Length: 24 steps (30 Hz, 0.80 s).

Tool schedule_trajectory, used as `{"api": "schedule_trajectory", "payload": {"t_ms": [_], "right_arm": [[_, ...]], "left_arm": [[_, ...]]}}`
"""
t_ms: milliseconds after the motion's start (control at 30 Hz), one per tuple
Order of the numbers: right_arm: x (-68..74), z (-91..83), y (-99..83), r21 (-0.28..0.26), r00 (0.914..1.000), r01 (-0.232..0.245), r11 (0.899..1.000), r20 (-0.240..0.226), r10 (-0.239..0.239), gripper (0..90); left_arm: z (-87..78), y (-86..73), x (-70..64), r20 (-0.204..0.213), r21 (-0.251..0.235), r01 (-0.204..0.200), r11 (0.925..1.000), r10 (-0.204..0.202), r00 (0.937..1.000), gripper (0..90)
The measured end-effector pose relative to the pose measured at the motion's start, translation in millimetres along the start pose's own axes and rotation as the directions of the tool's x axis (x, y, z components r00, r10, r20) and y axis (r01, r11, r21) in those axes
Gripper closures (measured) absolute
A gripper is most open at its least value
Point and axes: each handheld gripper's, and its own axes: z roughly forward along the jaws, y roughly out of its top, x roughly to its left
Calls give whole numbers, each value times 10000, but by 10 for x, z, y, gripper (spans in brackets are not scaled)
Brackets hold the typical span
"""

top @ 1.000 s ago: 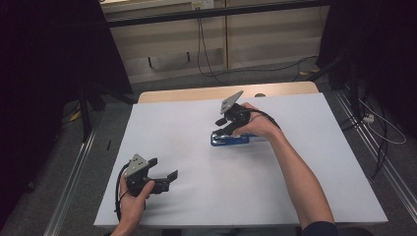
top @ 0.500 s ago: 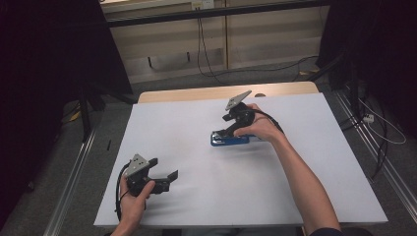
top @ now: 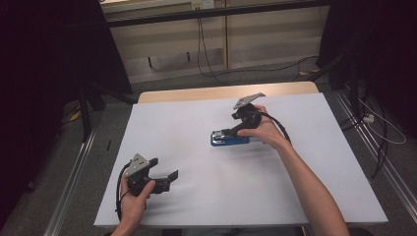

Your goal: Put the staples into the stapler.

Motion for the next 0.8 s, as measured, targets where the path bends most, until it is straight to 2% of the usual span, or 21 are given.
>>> {"api": "schedule_trajectory", "payload": {"t_ms": [367,467,533,633,767,800], "right_arm": [[59,-116,-74,-895,9931,-737,9933,846,813,74],[95,-137,-83,-966,9857,-1056,9897,1211,1170,50],[126,-143,-91,-981,9822,-1243,9874,1288,1365,42],[165,-167,-119,-1044,9801,-1188,9874,1472,1335,41],[168,-220,-164,-1311,9700,-1528,9795,1699,1740,39],[167,-238,-176,-1355,9688,-1464,9799,1805,1697,39]], "left_arm": [[-7,-6,10,-77,10,57,10000,-57,10000,56],[5,-4,6,-25,70,35,10000,-35,10000,56],[4,-4,0,-12,62,-11,10000,11,10000,56],[-10,-10,-10,-36,124,-212,9997,212,9998,55],[-23,-10,5,-141,18,-94,10000,95,9999,52],[-22,-12,20,-148,40,-83,10000,83,9999,51]]}}
